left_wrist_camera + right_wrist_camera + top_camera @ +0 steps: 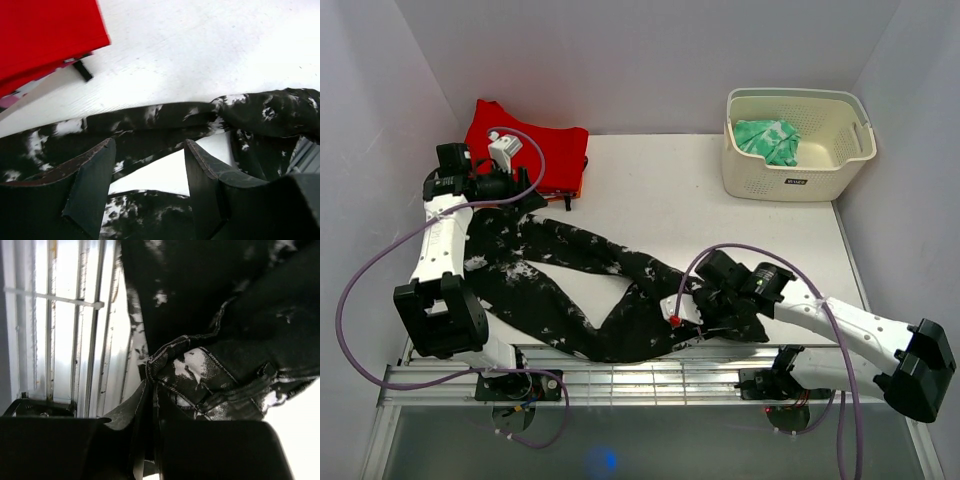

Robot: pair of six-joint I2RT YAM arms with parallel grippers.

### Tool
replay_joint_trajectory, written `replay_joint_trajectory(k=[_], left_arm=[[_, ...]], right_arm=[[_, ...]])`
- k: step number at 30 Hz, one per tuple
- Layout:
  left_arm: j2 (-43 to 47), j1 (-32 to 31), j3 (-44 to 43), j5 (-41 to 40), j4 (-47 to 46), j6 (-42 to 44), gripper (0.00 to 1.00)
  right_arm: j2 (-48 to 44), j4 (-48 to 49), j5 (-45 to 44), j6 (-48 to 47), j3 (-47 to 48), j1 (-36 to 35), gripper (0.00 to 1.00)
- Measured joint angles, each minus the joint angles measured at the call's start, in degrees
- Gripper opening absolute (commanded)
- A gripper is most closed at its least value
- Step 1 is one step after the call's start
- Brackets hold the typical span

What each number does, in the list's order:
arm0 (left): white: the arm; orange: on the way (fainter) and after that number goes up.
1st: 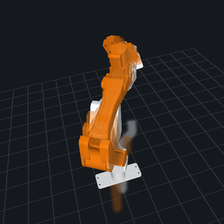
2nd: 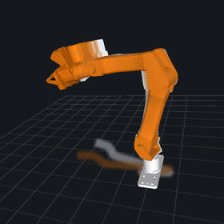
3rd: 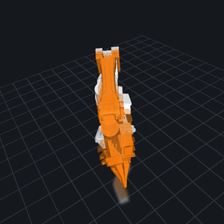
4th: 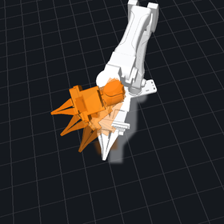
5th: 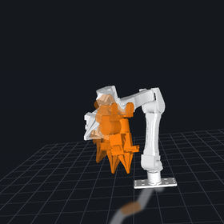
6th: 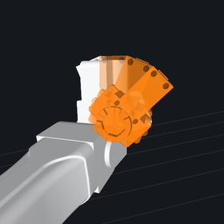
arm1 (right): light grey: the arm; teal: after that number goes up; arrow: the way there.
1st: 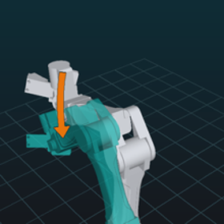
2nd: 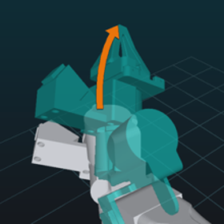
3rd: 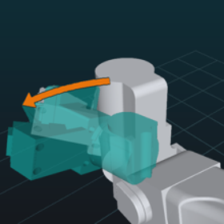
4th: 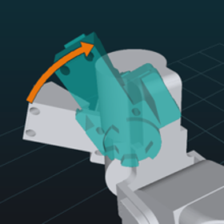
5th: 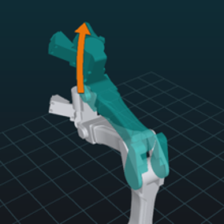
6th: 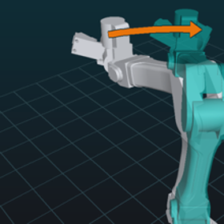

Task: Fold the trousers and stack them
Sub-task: Flatten the trousers out

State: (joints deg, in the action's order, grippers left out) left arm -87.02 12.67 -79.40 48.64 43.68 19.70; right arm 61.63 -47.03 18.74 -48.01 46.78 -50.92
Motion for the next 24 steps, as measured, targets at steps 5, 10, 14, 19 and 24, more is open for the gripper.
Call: replay_joint_trajectory(k=[5, 10, 14, 19, 24], left_arm=[[0.6, -7.5, 0.9, 0.3, 0.8, 1.8, 0.68], [-0.4, -18.7, 0.5, 0.2, 1.4, 3.7, 0.68], [-4.8, -26.9, -2.4, -0.7, 2.5, 5.3, 0.69], [-10.8, -36.7, -3.8, -2.1, 4.3, 8.3, 0.69], [-16.4, -43.4, -4.6, -2.8, 6.7, 10.9, 0.69]], right_arm=[[2.0, -1.1, -3.9, -3.9, -1.2, -8.7, 0.08], [6.8, -1.2, -7.0, -6.3, -1.5, -16.5, 0.08], [9.1, -0.4, -10.5, -7.8, -2.8, -22.8, 0.08], [10.4, 2.0, -15.8, -9.5, -6.9, -29.6, 0.08], [10.6, 3.7, -19.4, -10.5, -9.5, -32.6, 0.08]])
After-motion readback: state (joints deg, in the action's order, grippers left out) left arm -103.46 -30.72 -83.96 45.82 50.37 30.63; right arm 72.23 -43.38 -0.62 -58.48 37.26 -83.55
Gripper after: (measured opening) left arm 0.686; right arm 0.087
